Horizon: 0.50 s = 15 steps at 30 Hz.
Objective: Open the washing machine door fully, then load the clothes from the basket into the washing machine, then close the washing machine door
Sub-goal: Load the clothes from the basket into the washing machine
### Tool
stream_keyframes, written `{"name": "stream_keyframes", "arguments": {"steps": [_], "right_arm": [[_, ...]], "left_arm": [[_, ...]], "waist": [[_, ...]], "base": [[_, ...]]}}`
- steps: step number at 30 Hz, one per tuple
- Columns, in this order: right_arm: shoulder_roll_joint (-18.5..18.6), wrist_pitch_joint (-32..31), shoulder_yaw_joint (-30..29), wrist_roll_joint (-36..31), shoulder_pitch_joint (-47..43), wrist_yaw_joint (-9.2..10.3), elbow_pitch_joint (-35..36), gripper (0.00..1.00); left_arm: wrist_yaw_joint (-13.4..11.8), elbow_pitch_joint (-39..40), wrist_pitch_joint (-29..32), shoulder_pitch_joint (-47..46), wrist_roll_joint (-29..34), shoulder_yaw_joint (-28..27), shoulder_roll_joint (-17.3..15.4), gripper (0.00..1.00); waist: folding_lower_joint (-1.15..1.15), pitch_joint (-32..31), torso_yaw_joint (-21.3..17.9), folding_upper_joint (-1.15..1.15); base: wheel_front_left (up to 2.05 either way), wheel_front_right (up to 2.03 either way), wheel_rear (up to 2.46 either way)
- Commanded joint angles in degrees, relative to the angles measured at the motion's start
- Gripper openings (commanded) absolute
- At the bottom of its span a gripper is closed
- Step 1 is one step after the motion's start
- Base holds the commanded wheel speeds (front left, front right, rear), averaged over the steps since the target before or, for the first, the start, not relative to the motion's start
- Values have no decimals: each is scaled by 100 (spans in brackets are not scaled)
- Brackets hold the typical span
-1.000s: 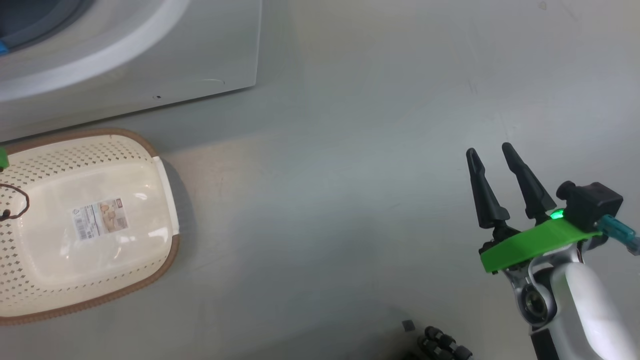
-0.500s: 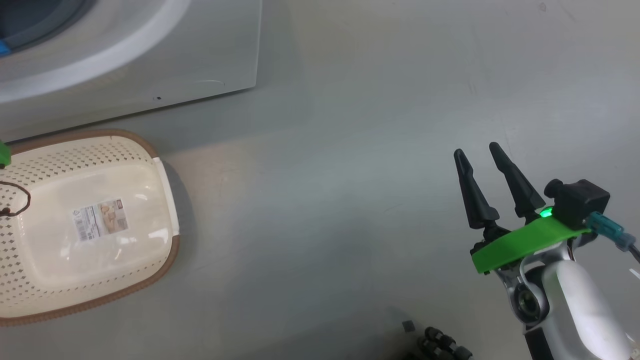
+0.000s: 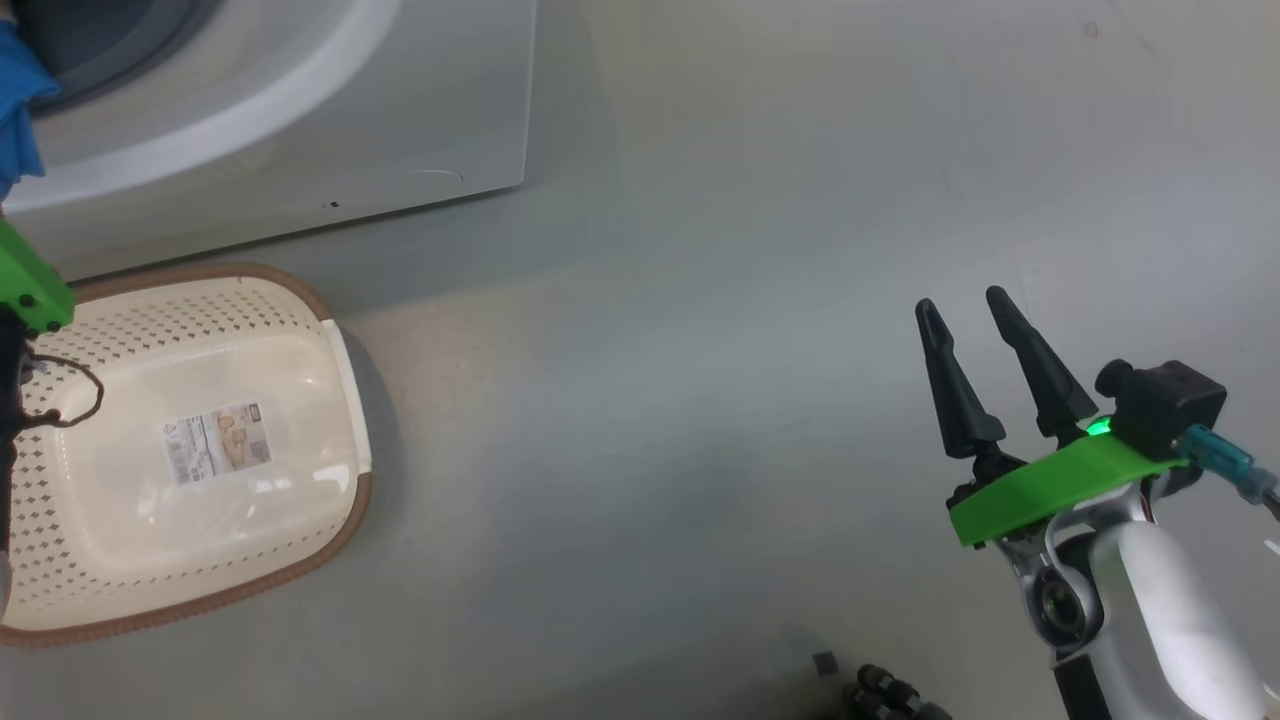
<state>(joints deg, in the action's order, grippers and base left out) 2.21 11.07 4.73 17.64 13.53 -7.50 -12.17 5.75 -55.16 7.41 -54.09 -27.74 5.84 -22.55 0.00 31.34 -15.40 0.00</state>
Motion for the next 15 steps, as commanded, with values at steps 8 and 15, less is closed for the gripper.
{"name": "stream_keyframes", "arguments": {"steps": [8,15], "right_arm": [[66,-47,44,-43,-44,1,192,100],[66,6,202,108,4,1,182,100]], "left_arm": [[133,1189,492,-423,-75,174,-346,0],[-127,2134,655,-618,-98,-22,-706,0]], "waist": [[0,-105,153,0],[0,20,-25,0]], "base": [[0,0,0],[0,0,0]]}}
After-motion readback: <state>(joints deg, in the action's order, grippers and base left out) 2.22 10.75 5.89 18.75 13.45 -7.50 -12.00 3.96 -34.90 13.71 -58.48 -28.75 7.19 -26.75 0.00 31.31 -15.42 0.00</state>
